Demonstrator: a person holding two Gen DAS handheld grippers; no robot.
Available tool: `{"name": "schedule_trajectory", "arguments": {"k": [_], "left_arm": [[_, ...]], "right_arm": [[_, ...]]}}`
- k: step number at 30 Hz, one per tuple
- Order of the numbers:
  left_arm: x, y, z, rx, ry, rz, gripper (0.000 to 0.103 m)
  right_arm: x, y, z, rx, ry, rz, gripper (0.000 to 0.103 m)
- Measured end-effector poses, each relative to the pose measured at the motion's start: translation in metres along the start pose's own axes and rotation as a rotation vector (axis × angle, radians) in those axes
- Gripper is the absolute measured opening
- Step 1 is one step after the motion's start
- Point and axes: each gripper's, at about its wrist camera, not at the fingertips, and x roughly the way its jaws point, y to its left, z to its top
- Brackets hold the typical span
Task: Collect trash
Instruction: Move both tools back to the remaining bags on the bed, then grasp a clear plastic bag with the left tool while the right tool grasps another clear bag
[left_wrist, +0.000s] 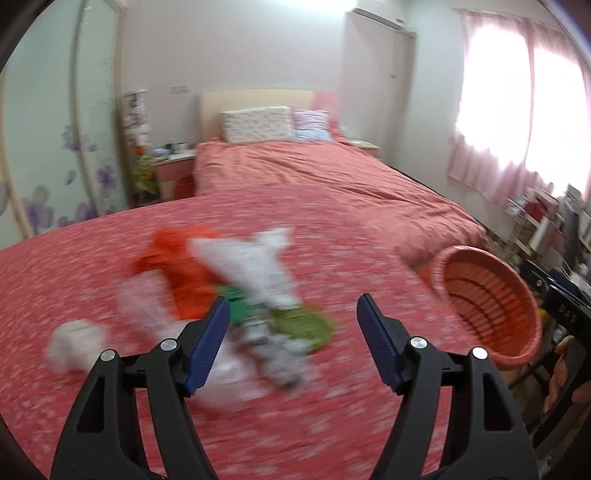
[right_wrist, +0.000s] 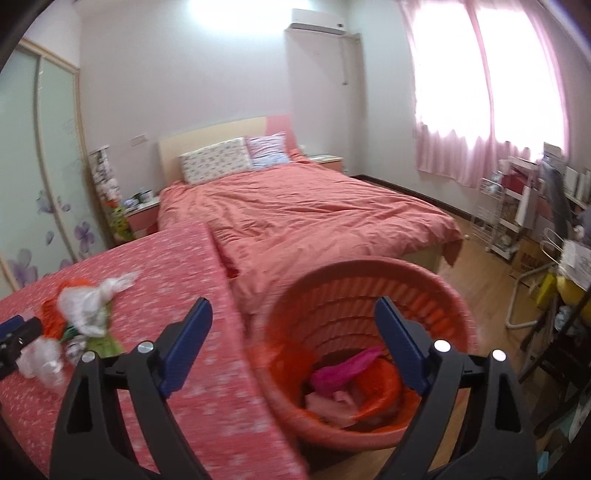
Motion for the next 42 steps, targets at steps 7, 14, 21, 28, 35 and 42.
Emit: {"name": "schedule_trajectory", "arguments": {"k": [7,14,21,28,35,42], "left_arm": [[-0.016,0.106,-0.015,-0.137,0.012,0.16,0.071],[0.017,0.168,-0.034,-0.233,0.124,0.207,0.07],[0.046,0.179,-0.041,-0.261,0.195,0.208,0.06],[0.055,0.178,-0.043,-0.248,0.195,0.182,0.029],[0.047,0.186,-0.033,-0.243,0.16,0.2,0.027],[0.045,0.196,-0.015,-0.253,0.112,0.201,0.027]], "right_arm": [[-0.005,0.062,-0.006,-0.069,0.02,0.084,0.087],[-0.003,0.12,-0.018,-0.118,0.063,0.147,0.087],[-0.001,0.163,-0.026,-0.186,0.091,0.191,0.087],[0.014,0.189,-0.025,-0.207,0.118,0.232,0.086],[0.055,0.221,-0.008,-0.179,0.186,0.309,0.059],[0.119,0.254,0.012,-0.118,0.264,0.319,0.039]]}}
